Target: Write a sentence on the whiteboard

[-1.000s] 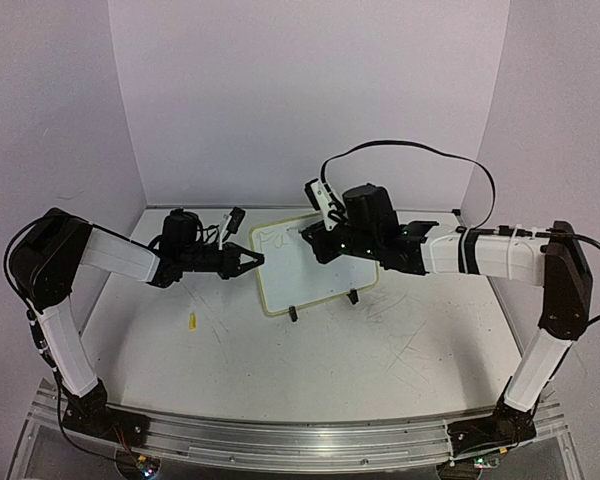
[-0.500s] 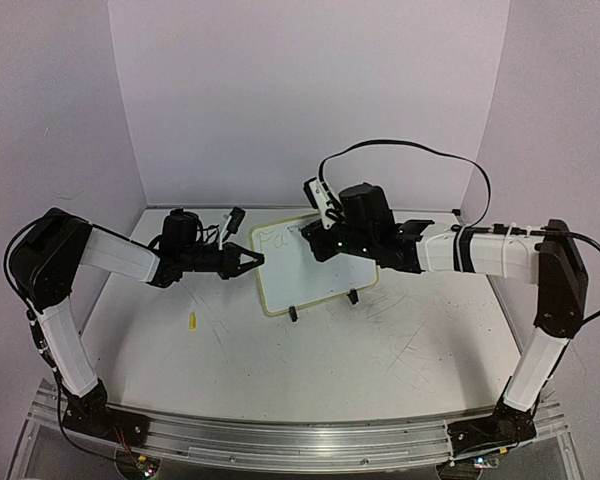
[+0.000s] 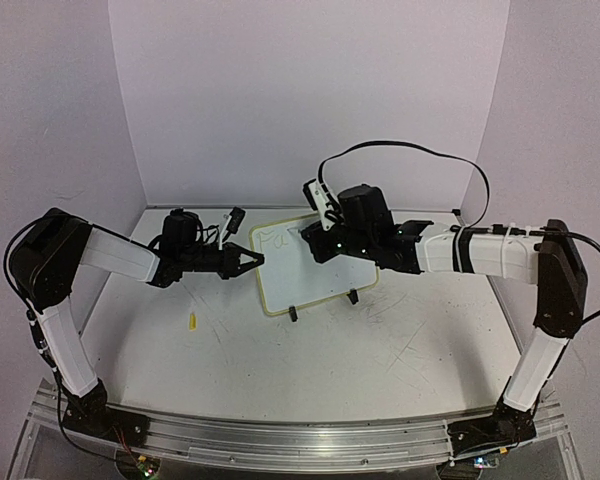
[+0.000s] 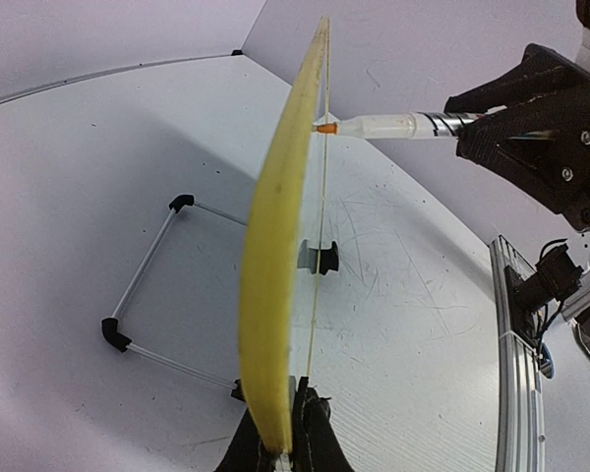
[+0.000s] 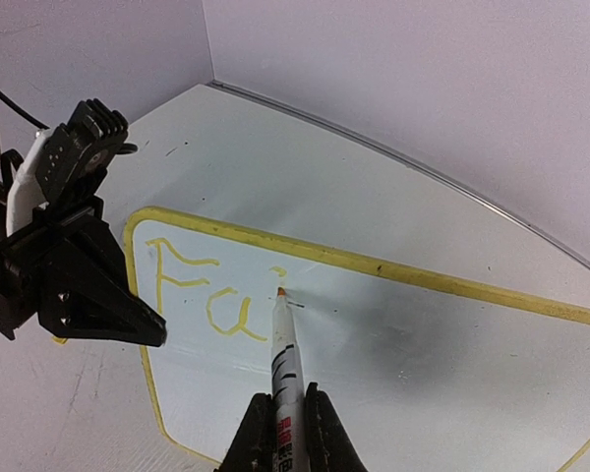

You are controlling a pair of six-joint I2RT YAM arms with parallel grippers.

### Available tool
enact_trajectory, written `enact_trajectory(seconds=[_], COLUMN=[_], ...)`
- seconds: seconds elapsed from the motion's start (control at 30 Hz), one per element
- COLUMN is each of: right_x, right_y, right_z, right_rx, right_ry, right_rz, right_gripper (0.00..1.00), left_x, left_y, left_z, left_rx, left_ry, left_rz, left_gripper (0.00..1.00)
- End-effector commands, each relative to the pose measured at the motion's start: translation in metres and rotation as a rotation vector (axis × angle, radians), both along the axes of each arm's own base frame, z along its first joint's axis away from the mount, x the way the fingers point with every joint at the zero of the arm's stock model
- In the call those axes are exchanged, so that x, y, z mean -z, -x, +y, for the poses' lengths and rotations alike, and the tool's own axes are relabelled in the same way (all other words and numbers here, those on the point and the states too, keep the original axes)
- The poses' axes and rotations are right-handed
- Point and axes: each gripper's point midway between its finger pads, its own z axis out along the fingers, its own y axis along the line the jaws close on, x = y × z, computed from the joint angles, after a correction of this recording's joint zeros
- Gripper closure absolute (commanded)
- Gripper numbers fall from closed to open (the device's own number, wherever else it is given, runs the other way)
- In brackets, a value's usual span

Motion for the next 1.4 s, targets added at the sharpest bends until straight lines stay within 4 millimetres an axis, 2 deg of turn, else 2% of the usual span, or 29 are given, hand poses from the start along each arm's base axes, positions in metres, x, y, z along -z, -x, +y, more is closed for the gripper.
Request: enact_trajectory(seconds=[0.0,0.73,0.87,0.93,1.1,1.37], right_x=[0.001,0.028,0.020,0.009,-0.038,-0.033], right_y=[-0.002,0.011,0.012,0.012,0.022,0.002], right_z=[-0.004,-0.010,-0.008,-0.006,-0.008,-0.018], right_rx=[0.029,0.019,0.010,0.004,-0.033,0.019], right_ry=[-0.006,0.005,-0.010,-0.027,-0.130,-0.106], right_rz=[0.007,0.080,0.071,0.057,0.002,-0.007], right_gripper=[1.00,1.00,1.00,1.00,1.00,1.00], left_x=[0.009,0.009,0.010,0.010,0.010,0.008], left_y=[-0.017,-0.017,-0.017,-0.018,-0.018,-0.016], left_z=[0.011,0.011,0.011,0.011,0.012,0.012], left_rx=[-0.088,-0.088,-0.087,-0.087,-0.090,-0.089], left_ry=[-0.085,-0.085,-0.086,-0.086,-0.088,-0.088], left_rz=[-0.046,-0.044,-0.042,-0.042,-0.043,-0.047], left_gripper=[1.00,1.00,1.00,1.00,1.00,1.00])
